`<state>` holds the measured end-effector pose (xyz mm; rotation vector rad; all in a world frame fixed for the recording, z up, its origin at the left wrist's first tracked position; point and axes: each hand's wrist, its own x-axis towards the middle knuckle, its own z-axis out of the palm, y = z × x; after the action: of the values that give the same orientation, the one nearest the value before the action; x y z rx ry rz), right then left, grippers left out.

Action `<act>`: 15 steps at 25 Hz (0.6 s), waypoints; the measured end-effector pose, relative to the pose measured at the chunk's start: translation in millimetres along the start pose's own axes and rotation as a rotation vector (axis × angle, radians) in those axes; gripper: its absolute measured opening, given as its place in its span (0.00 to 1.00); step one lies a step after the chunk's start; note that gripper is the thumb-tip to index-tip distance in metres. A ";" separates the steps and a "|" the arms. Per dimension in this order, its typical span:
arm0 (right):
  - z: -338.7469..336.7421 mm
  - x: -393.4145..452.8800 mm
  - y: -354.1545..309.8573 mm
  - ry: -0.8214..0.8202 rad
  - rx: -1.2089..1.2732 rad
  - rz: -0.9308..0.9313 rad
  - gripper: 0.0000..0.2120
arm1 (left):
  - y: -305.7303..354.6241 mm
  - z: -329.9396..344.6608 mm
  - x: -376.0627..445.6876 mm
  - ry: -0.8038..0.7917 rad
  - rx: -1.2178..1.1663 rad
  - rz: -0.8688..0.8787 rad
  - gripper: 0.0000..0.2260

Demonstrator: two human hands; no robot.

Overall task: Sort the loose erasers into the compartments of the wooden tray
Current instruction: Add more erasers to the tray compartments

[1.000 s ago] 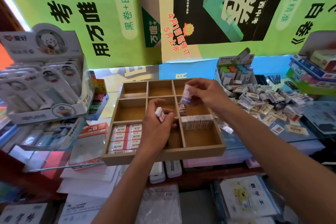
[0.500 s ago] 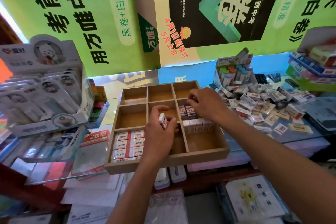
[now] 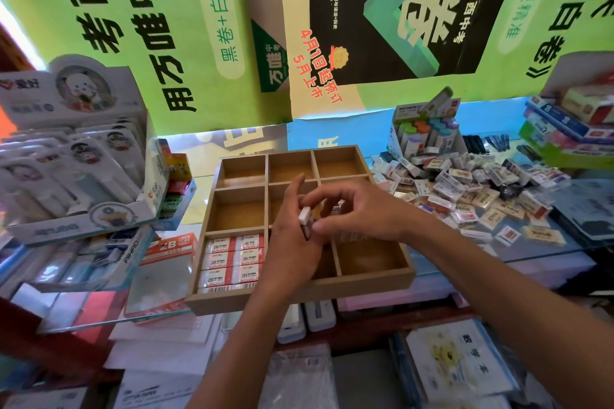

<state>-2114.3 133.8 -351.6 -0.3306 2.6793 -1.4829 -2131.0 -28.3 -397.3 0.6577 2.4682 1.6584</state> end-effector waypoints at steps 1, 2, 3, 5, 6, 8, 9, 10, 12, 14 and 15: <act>6.0 -0.2 -0.5 -0.043 -0.007 -0.012 0.12 | -1.0 -0.6 -0.3 -0.014 0.009 0.005 0.37; 10.0 0.8 1.3 -0.042 0.016 -0.015 0.11 | -1.0 -0.9 -0.9 -0.022 0.016 0.010 0.38; 9.7 1.9 4.0 0.001 0.087 -0.004 0.09 | -1.4 -0.4 -1.0 -0.013 0.022 0.017 0.39; -2.2 4.7 11.6 0.235 0.262 0.091 0.09 | -0.5 1.9 -1.0 0.035 0.044 0.028 0.37; -12.1 6.1 16.5 0.390 0.257 0.161 0.09 | 0.0 3.3 -0.8 0.059 0.065 0.027 0.35; -31.1 11.1 30.8 0.565 0.009 0.303 0.10 | 0.8 6.6 -0.2 0.077 0.100 0.018 0.31; -36.1 15.7 38.7 0.557 -0.149 0.355 0.11 | 0.2 8.2 0.1 0.072 0.107 0.017 0.29; -37.1 20.8 45.1 0.508 -0.285 0.381 0.11 | -0.3 9.3 -0.1 0.065 0.114 0.019 0.28; -33.5 31.1 52.9 0.382 -0.491 0.366 0.12 | -2.2 10.0 -0.1 0.059 0.124 0.026 0.26; -35.9 37.5 52.7 0.327 -0.678 0.310 0.13 | -3.6 10.0 -0.5 0.063 0.119 0.023 0.24; -38.9 39.4 52.1 0.317 -0.744 0.285 0.13 | -4.0 9.9 -0.7 0.064 0.121 0.023 0.23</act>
<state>-2167.1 184.4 -372.8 0.2826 3.2539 -0.4513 -2128.4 -21.4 -405.0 0.6586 2.6324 1.5715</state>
